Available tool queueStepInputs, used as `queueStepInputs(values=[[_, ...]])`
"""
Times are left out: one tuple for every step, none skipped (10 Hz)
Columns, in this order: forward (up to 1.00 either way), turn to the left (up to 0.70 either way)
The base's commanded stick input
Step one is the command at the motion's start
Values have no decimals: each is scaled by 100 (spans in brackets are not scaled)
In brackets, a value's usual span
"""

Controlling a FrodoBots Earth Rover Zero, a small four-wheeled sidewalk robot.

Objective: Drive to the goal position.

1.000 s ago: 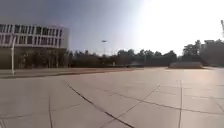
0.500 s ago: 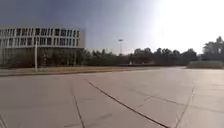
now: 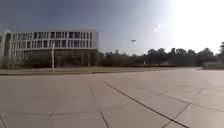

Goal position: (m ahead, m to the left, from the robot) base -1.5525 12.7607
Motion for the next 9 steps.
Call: queueStepInputs(values=[[61, -20], [70, -16], [70, -16], [70, -16], [70, -16], [70, -16], [70, -16], [70, -16], [70, -16]])
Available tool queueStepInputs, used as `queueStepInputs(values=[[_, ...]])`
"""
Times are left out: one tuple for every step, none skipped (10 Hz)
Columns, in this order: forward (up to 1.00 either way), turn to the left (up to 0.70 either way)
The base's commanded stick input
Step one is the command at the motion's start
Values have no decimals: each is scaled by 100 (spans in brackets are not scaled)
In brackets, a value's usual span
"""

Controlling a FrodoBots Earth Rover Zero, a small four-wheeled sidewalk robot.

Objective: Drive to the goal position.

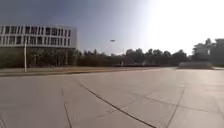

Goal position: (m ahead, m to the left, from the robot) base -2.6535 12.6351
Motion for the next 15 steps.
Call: queueStepInputs(values=[[70, -16], [63, -21], [55, -24], [42, -25], [30, -26], [23, -20], [19, -16], [12, -11], [8, -7], [7, -6], [6, -5], [6, -5], [7, -6], [6, -4], [6, -5]])
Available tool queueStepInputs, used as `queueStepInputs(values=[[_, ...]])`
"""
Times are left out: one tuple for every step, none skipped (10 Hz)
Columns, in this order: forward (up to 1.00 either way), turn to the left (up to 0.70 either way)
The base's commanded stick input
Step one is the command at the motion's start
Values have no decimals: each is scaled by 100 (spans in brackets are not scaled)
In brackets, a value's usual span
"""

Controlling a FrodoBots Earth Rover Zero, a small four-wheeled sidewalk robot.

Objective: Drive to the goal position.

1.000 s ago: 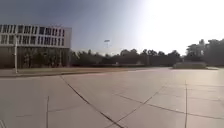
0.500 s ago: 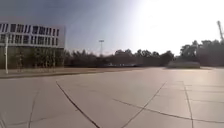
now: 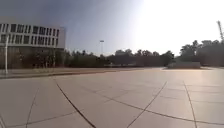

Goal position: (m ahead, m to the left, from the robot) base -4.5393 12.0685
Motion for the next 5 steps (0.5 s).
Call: queueStepInputs(values=[[6, -5], [6, -5], [7, -5], [6, -4], [6, -5]])
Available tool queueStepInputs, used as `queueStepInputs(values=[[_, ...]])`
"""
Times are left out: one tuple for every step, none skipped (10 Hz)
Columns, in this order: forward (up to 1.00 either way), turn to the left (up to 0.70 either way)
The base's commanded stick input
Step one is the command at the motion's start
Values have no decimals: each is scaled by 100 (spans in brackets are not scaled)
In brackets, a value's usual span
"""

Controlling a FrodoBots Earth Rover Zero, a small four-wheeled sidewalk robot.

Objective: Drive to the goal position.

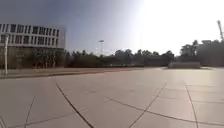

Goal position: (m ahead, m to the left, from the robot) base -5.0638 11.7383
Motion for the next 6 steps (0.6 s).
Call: queueStepInputs(values=[[6, -5], [6, -5], [6, -5], [6, -5], [6, -5], [6, -5]])
